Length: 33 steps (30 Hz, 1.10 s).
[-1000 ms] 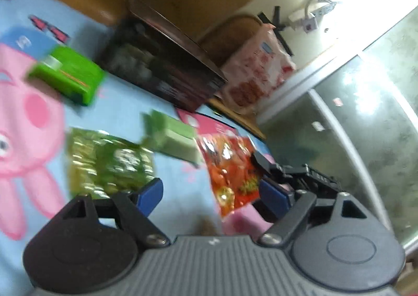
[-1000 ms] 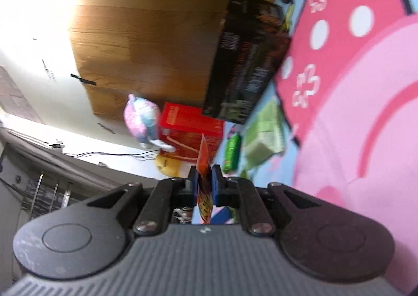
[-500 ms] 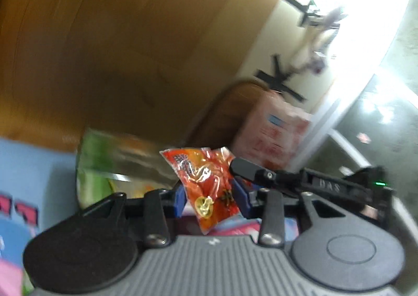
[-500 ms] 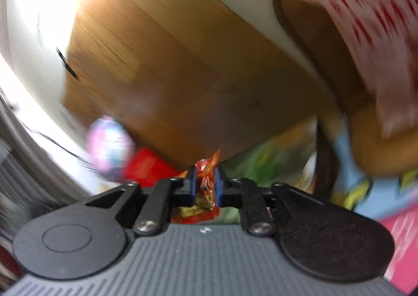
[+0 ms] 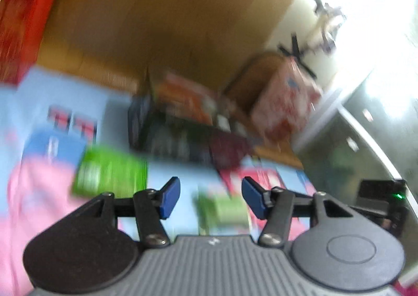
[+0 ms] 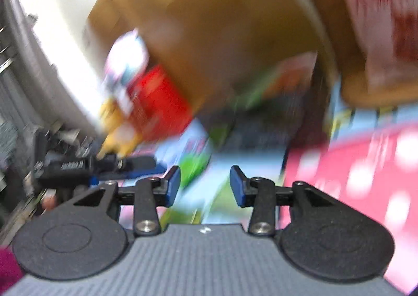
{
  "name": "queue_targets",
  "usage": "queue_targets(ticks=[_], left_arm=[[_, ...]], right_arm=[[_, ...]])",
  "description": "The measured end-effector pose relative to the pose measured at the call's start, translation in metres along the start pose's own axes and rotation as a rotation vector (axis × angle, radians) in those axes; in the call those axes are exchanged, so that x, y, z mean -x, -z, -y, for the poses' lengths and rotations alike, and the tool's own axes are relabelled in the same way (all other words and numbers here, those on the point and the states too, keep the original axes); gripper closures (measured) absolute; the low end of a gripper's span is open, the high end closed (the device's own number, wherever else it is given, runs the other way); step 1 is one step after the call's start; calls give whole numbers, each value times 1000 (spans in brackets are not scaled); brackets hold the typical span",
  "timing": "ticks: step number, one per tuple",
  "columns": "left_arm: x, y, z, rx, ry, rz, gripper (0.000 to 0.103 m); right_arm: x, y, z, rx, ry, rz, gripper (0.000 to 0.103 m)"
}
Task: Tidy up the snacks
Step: 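Grasp the clear peanut bag with the left gripper, then place the peanut bag into the tin box and open the left gripper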
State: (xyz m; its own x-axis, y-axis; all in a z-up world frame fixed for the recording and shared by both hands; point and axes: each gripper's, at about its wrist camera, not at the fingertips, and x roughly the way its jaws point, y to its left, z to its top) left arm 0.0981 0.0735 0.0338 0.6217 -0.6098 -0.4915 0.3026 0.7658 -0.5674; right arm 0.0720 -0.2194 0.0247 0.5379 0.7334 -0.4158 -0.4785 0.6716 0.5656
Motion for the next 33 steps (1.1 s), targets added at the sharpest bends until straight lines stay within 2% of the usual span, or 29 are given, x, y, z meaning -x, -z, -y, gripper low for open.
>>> queue_targets(ticks=[3,6,7,8,12,16,18,20,22,26,29,33], left_arm=[[16,40,2,4,61,-85,50],[22,73,12,17,110,-151,41],[25,81,15,24,115,-157,36],[26,87,15,37,120,-162,33],[20,110,20,75,144,-185,33],[13,111,31,69,122,-163,39],[12,111,33,56,90,-150,53],[10,110,34,47,54,-143,64],[7,106,32,52,35,-140,70],[3,98,36,34,30,-135,70],[-2,89,46,-20,12,-124,70],[-7,72,56,-56,26,-101,70]], right_arm=[[12,38,-6,16,24,-72,54],[24,66,-20,91,65,-107,48],[24,72,-29,118,71,-114,41],[25,79,-36,160,75,-111,38],[14,97,-68,347,139,-126,37],[3,116,-89,521,197,-134,37],[6,126,-92,580,227,-121,43],[4,125,-93,557,234,-112,55],[2,123,-91,538,260,-90,60],[1,115,-83,447,262,-55,63],[5,111,-79,431,280,-26,63],[11,98,-76,424,297,28,63]])
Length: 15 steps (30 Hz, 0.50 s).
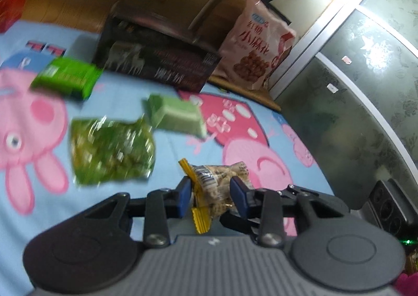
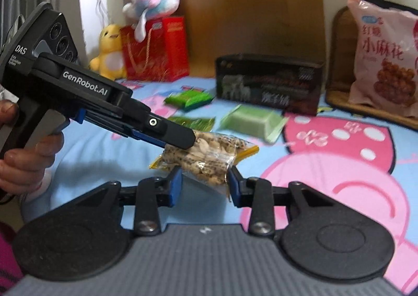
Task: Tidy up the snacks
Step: 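Place the peanut bag into the tin box and open the left gripper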
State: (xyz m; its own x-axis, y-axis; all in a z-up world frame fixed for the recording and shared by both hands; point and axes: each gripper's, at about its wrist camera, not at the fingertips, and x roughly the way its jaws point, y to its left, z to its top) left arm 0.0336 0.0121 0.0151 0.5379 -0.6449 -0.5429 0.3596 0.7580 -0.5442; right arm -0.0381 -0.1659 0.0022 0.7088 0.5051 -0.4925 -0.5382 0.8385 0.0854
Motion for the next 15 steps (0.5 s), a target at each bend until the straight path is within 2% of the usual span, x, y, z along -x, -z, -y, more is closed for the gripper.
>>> queue_targets(ticks=[7,12,15], left_arm=[[-13,-54,8,-65,-14,55,70],[-25,-116,1,-74,-46,138,70],[-38,-149,-10,-65,-93,175,70]], right_arm=[[-21,-39,25,11,40,75,63],[-62,-91,55,-15,31,128,63],[-93,-118,71,-52,16,125,63]])
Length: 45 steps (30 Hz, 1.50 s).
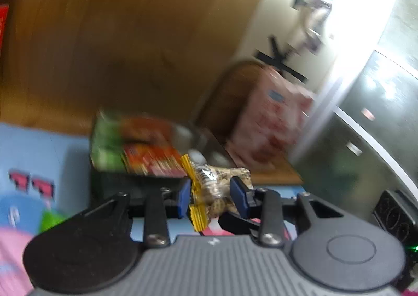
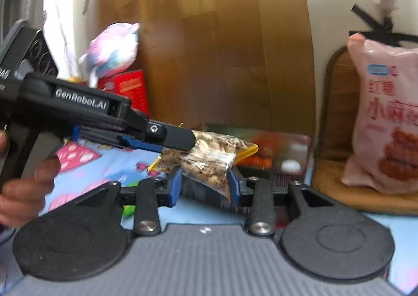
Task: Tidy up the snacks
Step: 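Place the peanut bag into the tin box and open the left gripper, then grasp the second light green pastry packet with the left gripper and lift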
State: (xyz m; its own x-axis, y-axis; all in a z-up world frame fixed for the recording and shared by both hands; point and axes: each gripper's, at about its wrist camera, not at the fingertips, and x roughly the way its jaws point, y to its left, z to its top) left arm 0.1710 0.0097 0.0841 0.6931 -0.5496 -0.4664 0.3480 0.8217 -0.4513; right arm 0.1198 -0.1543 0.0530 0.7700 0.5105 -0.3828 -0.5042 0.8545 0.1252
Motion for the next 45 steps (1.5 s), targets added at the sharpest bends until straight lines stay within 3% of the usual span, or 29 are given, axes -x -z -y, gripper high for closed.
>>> queue_targets(ticks=[3,5,7,12,17,20,23,31,34,39,45], left_arm=[[-20,-22,-13,7,-67,22,68],[-31,-28,-19,5,-127,31,56],[-34,-27,-25,16,-158,22,56],[6,-4,-43,54,-100,65,56],[29,28,-58,145,-47,-11,56],[21,45,-49,147,-6,-69,54],[0,57,-37,150,13,-131,42],[-32,80,-15,127,-14,-212,43],[-28,87,-8,85,-38,-202,44],[-27,90,3,43,-86,-188,53],[-10,81,10,36,-67,-150,57]], right_arm=[[-36,-14,6,0,7,-10,58],[-52,-17,6,12,33,-19,48],[-54,-15,7,4,60,-17,48],[-8,2,9,-67,48,39,48],[30,41,12,-152,35,-64,44],[41,61,15,-187,15,-136,43],[38,67,10,-156,9,-192,37],[16,67,-18,24,35,-250,36],[11,68,-27,90,46,-262,40],[13,67,-29,113,73,-235,61],[29,65,-35,132,94,-124,63]])
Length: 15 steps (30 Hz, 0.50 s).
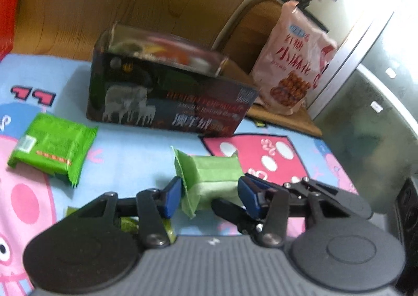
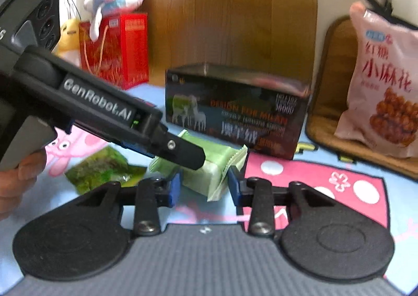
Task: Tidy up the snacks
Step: 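Grasp the second light green pastry packet with the left gripper and lift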
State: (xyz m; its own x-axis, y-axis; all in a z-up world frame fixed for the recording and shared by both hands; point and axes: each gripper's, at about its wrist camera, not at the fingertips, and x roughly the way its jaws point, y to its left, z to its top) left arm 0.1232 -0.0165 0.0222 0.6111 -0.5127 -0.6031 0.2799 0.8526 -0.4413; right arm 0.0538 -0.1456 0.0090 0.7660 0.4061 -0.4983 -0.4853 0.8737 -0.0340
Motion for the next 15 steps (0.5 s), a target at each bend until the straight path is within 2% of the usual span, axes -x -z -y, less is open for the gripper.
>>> queue_targets(ticks=[9,15], left_arm=[[14,-17,18,-59,4,63,57],[19,-51,26,-96,8,121,57]], right_arm=[[11,-16,6,3,43,96,63],[6,-46,16,34,69,156,63]])
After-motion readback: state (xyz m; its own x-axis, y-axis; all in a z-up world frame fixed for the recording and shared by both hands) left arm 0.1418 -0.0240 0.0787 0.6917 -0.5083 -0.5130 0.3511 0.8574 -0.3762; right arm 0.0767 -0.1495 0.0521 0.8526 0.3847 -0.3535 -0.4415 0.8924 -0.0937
